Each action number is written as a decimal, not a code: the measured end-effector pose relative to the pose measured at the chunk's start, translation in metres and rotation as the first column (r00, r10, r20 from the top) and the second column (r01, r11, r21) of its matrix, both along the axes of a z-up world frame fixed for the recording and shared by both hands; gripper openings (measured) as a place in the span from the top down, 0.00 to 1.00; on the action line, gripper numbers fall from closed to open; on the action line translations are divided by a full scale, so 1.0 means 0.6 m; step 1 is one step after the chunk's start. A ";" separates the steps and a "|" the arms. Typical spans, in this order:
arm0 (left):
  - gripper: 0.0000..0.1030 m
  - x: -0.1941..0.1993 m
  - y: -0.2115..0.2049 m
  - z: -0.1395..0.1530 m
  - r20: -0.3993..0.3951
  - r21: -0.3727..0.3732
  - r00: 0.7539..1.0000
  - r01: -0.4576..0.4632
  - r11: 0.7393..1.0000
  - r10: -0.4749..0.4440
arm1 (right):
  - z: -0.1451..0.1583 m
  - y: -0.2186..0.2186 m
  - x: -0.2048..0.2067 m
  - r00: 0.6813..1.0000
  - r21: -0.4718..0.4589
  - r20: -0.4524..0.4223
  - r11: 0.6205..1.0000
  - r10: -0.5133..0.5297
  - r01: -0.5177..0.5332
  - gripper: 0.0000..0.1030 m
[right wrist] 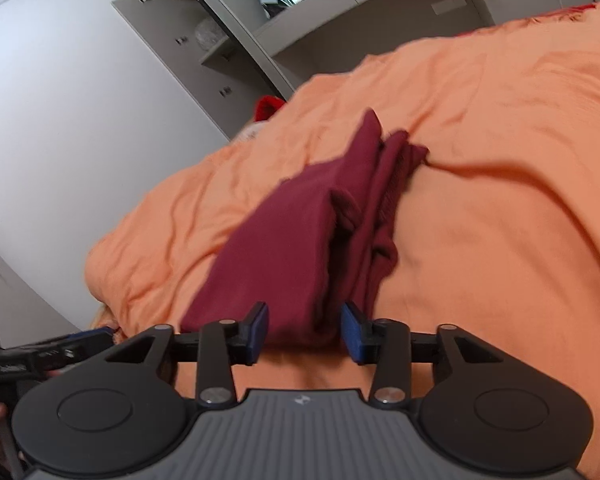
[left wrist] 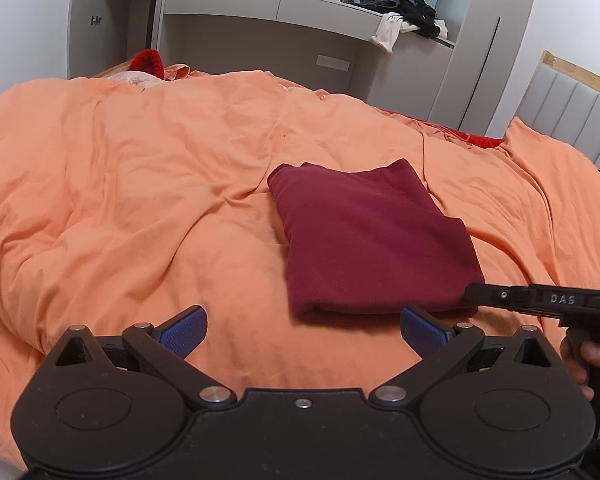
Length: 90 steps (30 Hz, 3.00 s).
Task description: Fold small clothes
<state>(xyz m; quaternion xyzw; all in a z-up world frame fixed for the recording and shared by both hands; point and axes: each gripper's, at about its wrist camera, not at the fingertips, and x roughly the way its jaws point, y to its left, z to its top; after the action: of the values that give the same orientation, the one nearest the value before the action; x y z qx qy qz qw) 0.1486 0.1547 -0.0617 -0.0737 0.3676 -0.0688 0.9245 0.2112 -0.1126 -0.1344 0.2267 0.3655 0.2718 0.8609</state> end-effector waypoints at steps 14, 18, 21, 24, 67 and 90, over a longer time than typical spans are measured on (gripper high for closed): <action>0.00 -0.009 -0.002 0.004 0.008 0.000 1.000 0.003 1.000 -0.003 | -0.010 -0.014 -0.005 0.999 -0.015 -0.038 1.000 -0.006 0.006 0.91; 0.00 -0.010 -0.006 0.006 0.009 0.015 1.000 0.014 1.000 -0.014 | -0.027 -0.023 -0.009 0.999 0.029 -0.045 1.000 -0.010 0.011 0.87; 0.00 -0.011 -0.005 0.010 0.017 0.024 1.000 0.011 1.000 -0.012 | -0.002 -0.039 -0.012 0.999 0.030 -0.051 0.999 -0.018 0.019 0.42; 0.00 -0.010 -0.005 0.012 0.020 0.012 1.000 0.007 1.000 -0.007 | 0.039 -0.063 -0.004 0.998 0.005 0.031 0.998 -0.063 0.062 0.40; 0.00 0.011 -0.020 0.006 0.026 0.000 1.000 0.006 1.000 -0.006 | 0.058 -0.015 0.154 0.994 0.140 0.087 0.987 0.061 -0.073 0.82; 0.00 -0.032 -0.032 0.039 0.063 0.033 0.998 0.018 0.999 -0.020 | -0.040 -0.065 0.072 0.999 0.264 -0.040 0.964 -0.007 0.017 0.97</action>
<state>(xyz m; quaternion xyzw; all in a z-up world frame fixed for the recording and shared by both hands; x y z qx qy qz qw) 0.1297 0.1354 -0.0383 -0.0532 0.3398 -0.0738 0.9361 0.2546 -0.1519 -0.1585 0.3471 0.3413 0.3085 0.8172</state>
